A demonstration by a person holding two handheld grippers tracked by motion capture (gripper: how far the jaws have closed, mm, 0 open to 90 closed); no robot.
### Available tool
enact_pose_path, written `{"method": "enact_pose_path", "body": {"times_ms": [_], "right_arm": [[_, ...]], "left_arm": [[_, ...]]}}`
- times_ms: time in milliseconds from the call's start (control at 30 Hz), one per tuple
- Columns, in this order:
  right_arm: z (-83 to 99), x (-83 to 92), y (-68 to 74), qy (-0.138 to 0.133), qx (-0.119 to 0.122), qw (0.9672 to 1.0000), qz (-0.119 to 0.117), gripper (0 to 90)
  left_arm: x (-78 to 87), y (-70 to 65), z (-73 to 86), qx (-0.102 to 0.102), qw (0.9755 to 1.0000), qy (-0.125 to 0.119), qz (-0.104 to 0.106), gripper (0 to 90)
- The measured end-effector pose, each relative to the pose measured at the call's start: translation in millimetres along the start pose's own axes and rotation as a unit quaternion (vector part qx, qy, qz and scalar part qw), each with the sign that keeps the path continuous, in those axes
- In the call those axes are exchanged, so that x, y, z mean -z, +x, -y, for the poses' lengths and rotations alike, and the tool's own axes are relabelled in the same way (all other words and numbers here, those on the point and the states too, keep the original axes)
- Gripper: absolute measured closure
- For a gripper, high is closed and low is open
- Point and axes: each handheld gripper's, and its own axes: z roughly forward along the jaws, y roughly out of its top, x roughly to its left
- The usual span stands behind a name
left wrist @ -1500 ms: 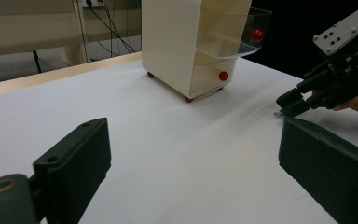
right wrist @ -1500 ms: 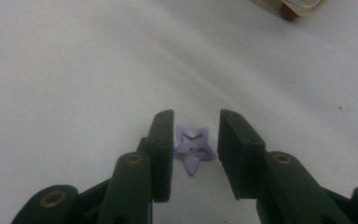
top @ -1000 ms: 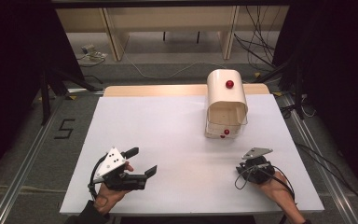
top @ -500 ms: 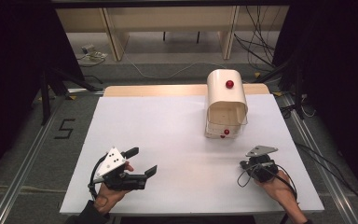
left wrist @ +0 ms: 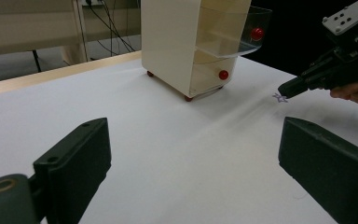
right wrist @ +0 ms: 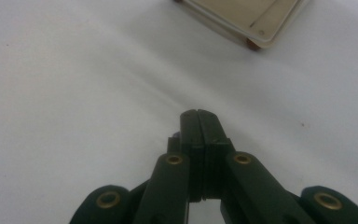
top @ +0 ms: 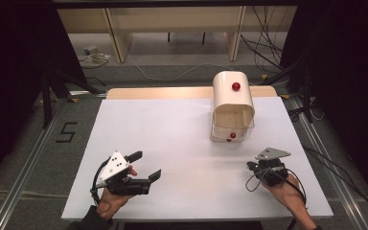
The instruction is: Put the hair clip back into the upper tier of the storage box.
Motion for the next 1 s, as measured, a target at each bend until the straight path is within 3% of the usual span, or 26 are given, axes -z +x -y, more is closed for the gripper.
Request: {"method": "enact_pose_path", "body": {"times_ms": [367,533,833,1000], "right_arm": [[-4.7,8.0,5.8,-0.043,0.005,0.9991,-0.008,90.0],[-6.0,11.7,5.8,-0.063,-0.006,0.9979,-0.016,90.0],[-12.9,23.0,13.9,-0.121,-0.008,0.9919,-0.037,90.0],[-16.8,26.3,16.1,-0.138,-0.017,0.989,-0.052,90.0]], "left_arm": [[0.2,0.4,-0.1,-0.001,1.0,0.0,0.0,8.8],[-0.1,0.1,0.1,0.0,1.0,0.0,-0.001,8.8],[-0.3,0.5,0.1,-0.001,1.0,-0.001,-0.002,8.8],[-0.3,0.0,0.2,0.001,1.0,-0.001,-0.001,8.8]]}}
